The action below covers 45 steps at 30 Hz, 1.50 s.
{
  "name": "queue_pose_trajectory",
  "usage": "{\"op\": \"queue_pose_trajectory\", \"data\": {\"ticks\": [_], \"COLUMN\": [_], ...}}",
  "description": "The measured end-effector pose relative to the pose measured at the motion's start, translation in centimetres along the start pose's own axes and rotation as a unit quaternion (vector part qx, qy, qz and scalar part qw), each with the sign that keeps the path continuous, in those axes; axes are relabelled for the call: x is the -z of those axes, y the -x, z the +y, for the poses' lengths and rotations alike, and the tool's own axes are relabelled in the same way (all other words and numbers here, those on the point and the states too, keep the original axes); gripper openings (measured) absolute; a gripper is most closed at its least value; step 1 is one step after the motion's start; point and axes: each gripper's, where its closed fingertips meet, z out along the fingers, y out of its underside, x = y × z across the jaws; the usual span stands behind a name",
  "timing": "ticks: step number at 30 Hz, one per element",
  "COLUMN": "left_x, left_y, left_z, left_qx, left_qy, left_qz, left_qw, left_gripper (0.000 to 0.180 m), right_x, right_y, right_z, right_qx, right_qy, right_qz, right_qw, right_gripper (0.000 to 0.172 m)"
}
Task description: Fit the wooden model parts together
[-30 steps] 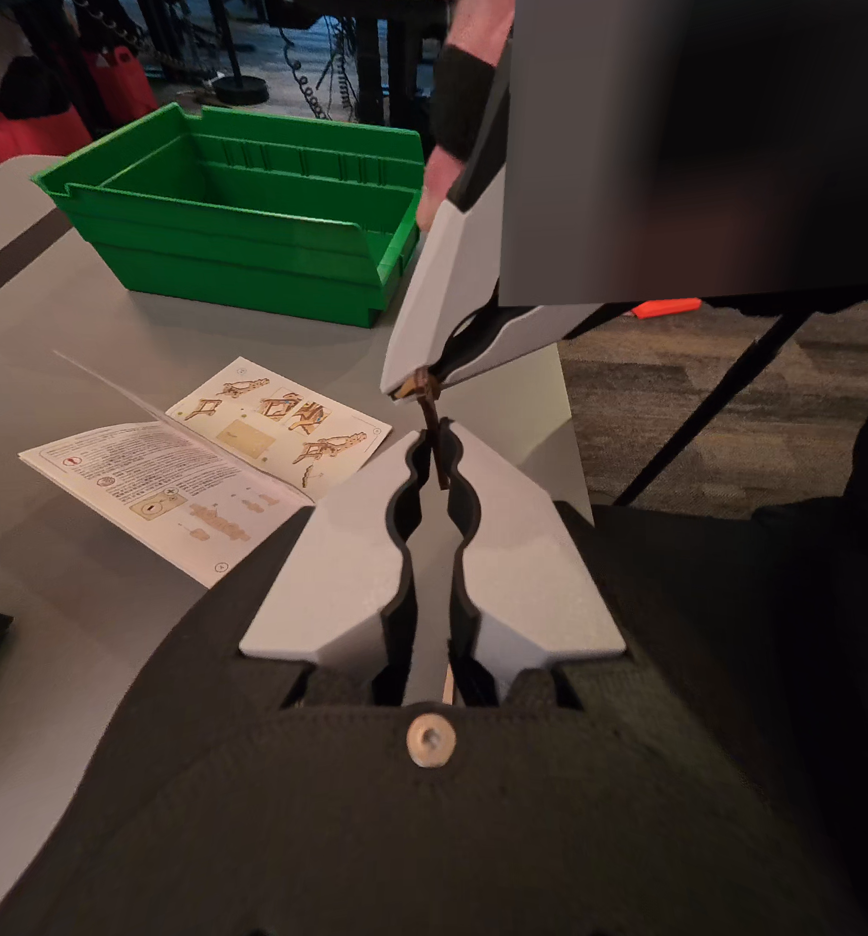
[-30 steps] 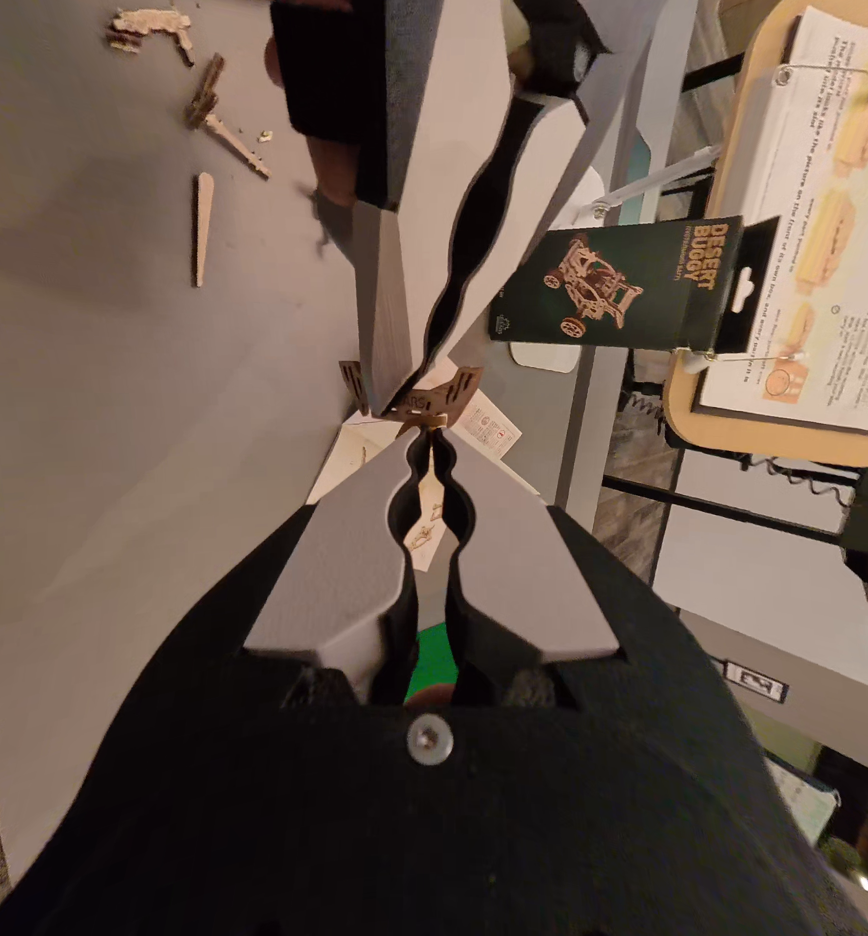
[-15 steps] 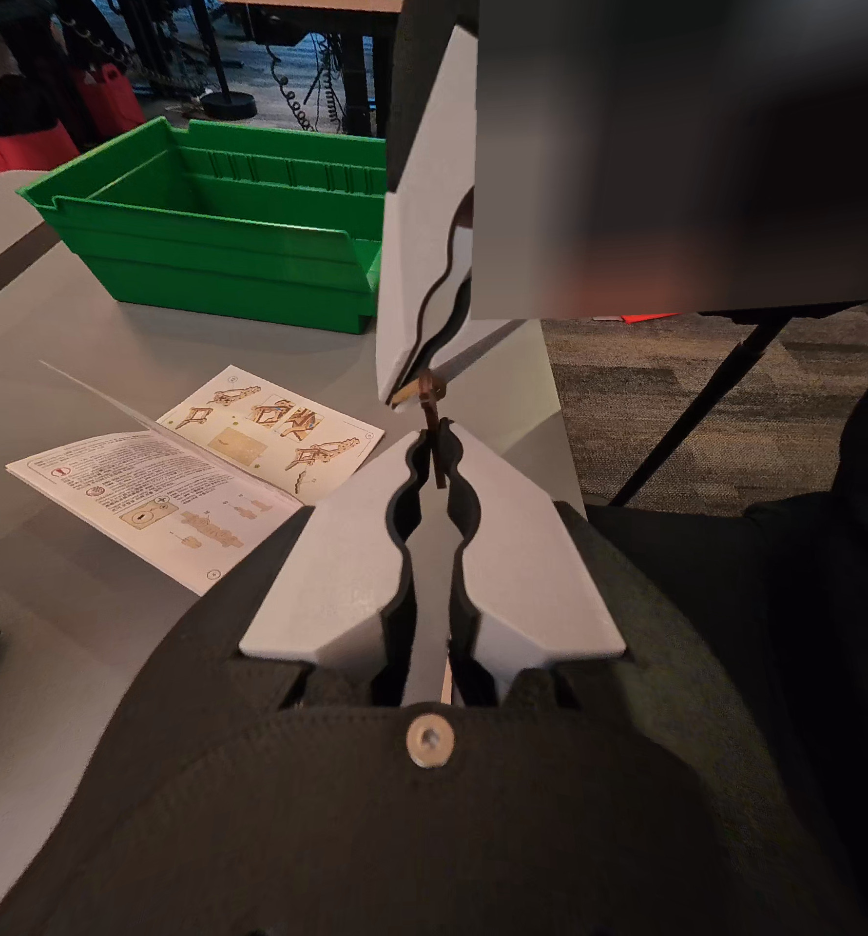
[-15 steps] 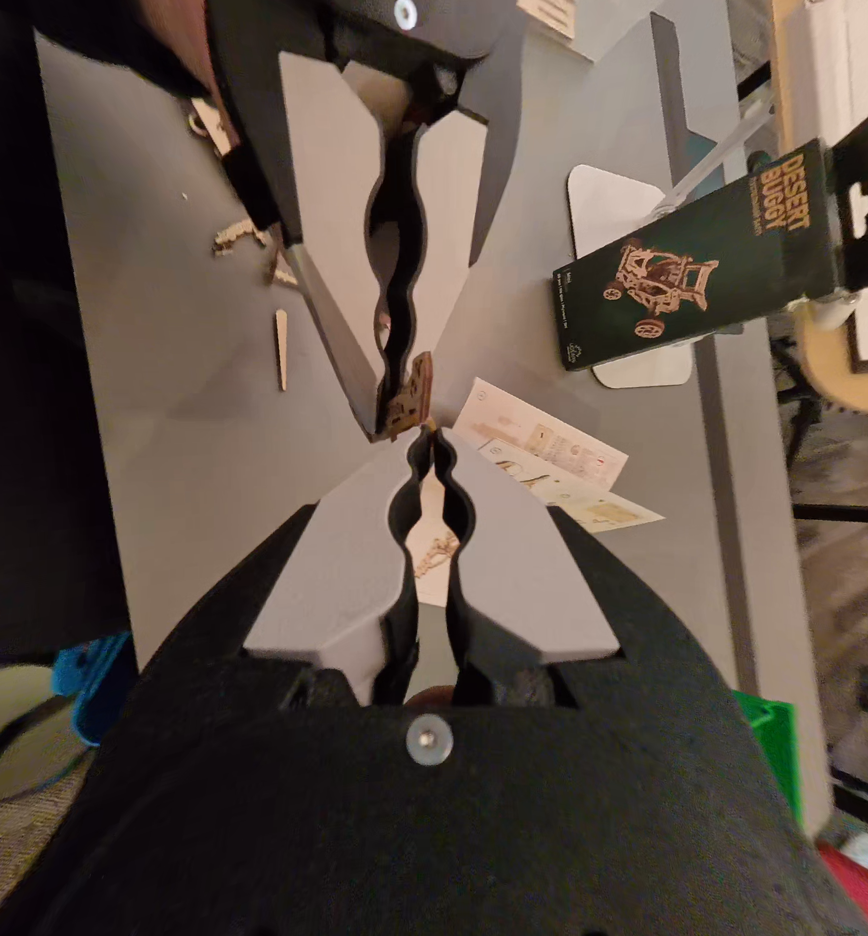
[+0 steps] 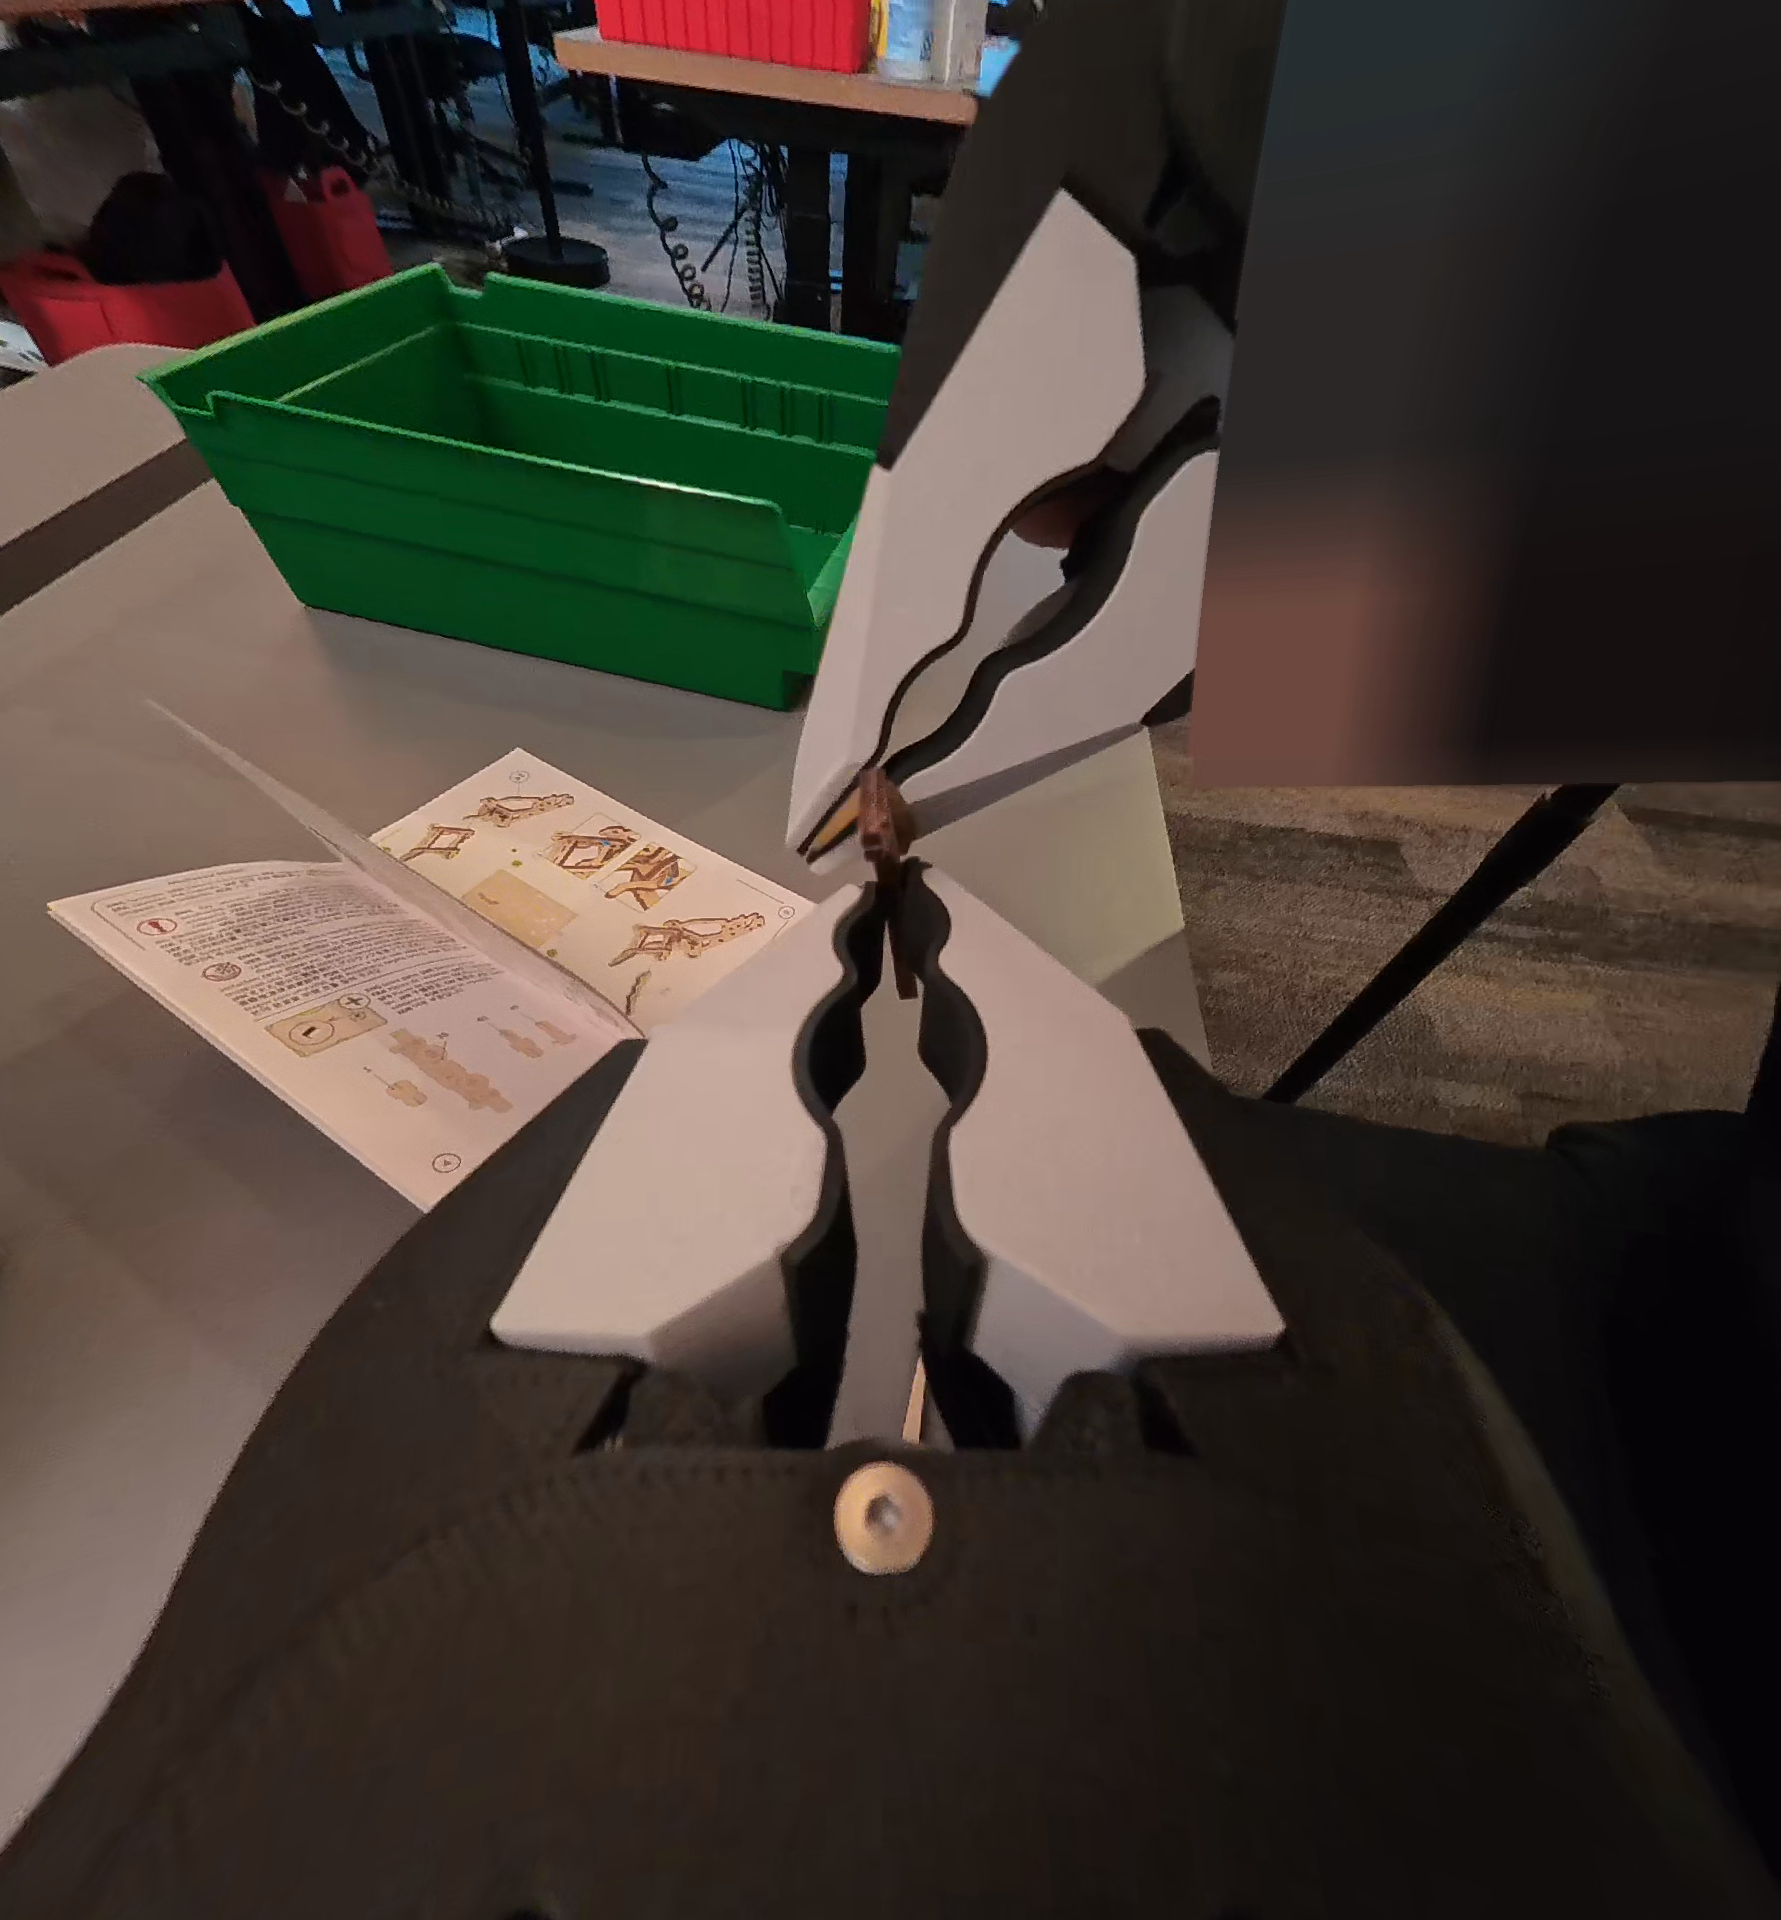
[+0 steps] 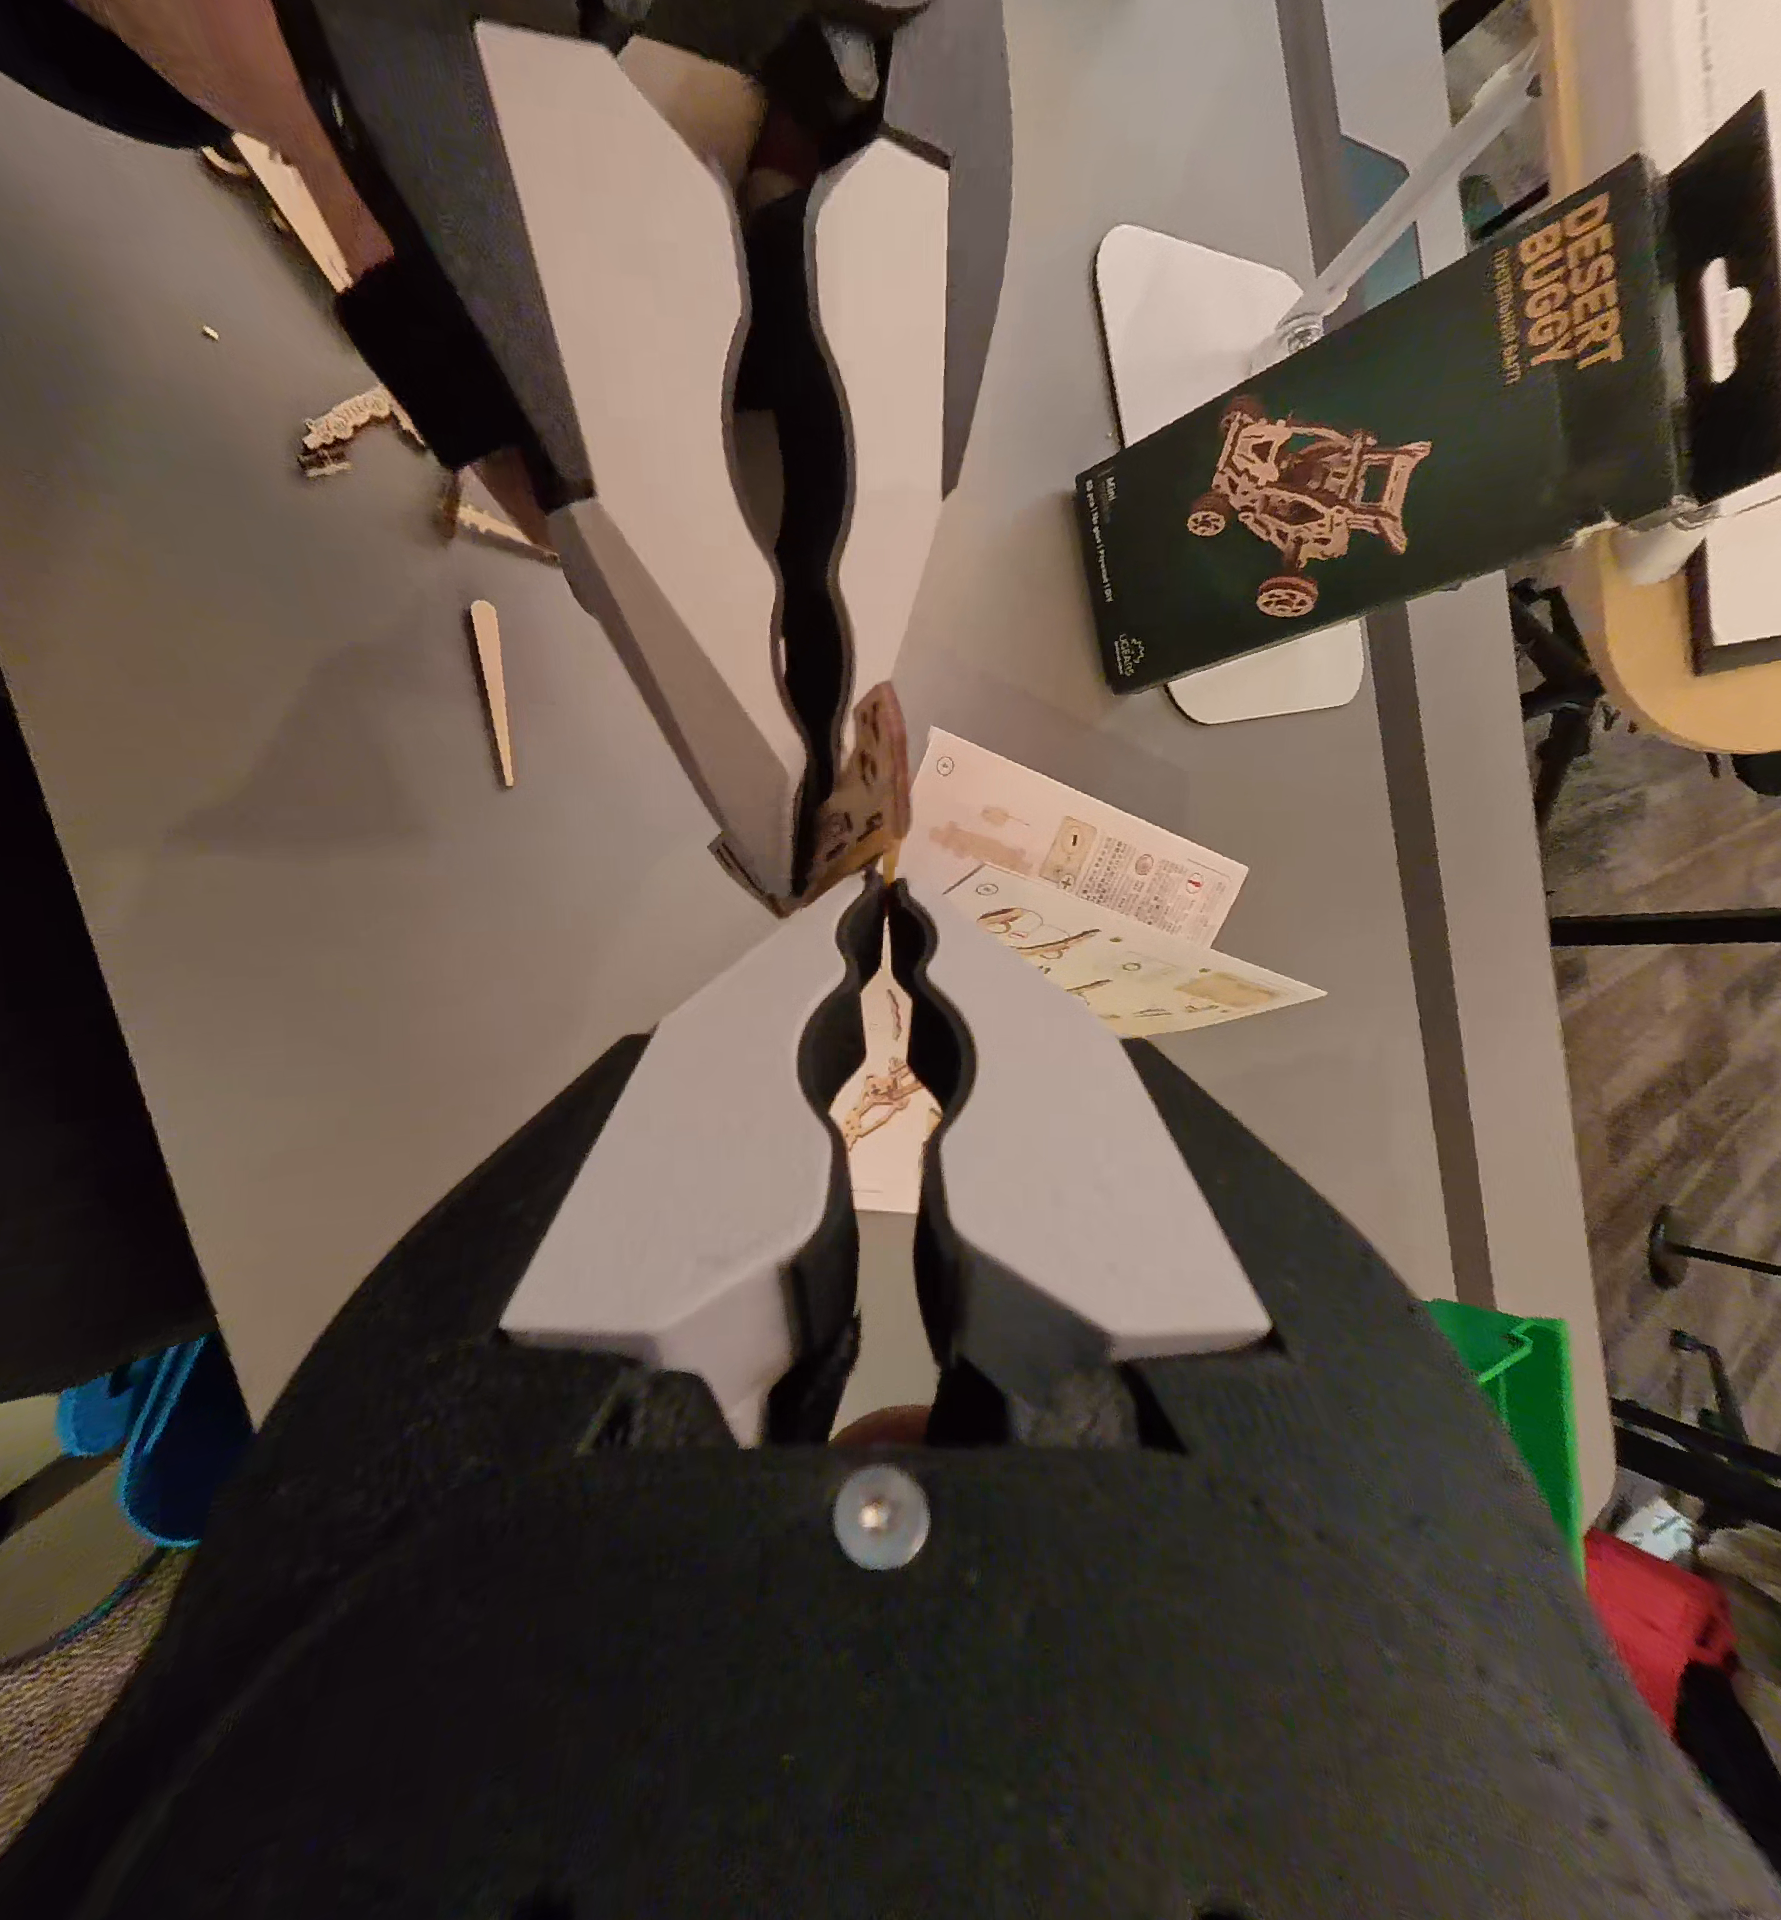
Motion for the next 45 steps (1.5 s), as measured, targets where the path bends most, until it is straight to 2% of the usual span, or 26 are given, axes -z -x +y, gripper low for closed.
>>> {"op": "queue_pose_trajectory", "data": {"ticks": [1,4,7,14,25,28,36,45], "left_x": [0.1,0.0,0.2,0.1,0.3,0.3,0.0,0.6], "left_y": [0.0,0.2,0.4,1.0,1.2,1.1,0.9,1.5], "left_z": [-0.1,0.0,-0.3,0.0,-0.1,-0.2,-0.1,-0.8], "left_qx": [0.004,0.006,0.039,0.065,0.088,0.109,0.111,0.134], "left_qy": [-0.005,-0.009,-0.036,-0.037,-0.056,-0.072,-0.061,-0.100], "left_qz": [0.001,-0.007,0.007,0.001,0.016,0.036,0.047,0.043], "left_qw": [1.000,1.000,0.999,0.997,0.994,0.991,0.991,0.985], "left_gripper": [0.001,0.001,0.001,0.001,0.001,0.001,0.001,0.001], "right_x": [0.0,-0.1,-0.1,-0.6,-0.9,-0.9,-1.0,-1.4], "right_y": [-0.1,-0.2,-0.5,-0.4,0.0,0.1,0.7,1.0], "right_z": [-0.1,0.0,0.0,0.6,0.5,0.5,1.1,0.5], "right_qx": [0.005,0.039,0.082,0.174,0.191,0.216,0.322,0.306], "right_qy": [-0.002,0.013,0.027,0.082,0.067,0.067,0.098,0.087], "right_qz": [0.006,0.036,0.069,0.115,0.093,0.091,0.054,0.063], "right_qw": [1.000,0.999,0.994,0.975,0.975,0.970,0.940,0.946], "right_gripper": [0.000,0.000,0.000,0.000,0.000,0.000,0.000,0.000]}}
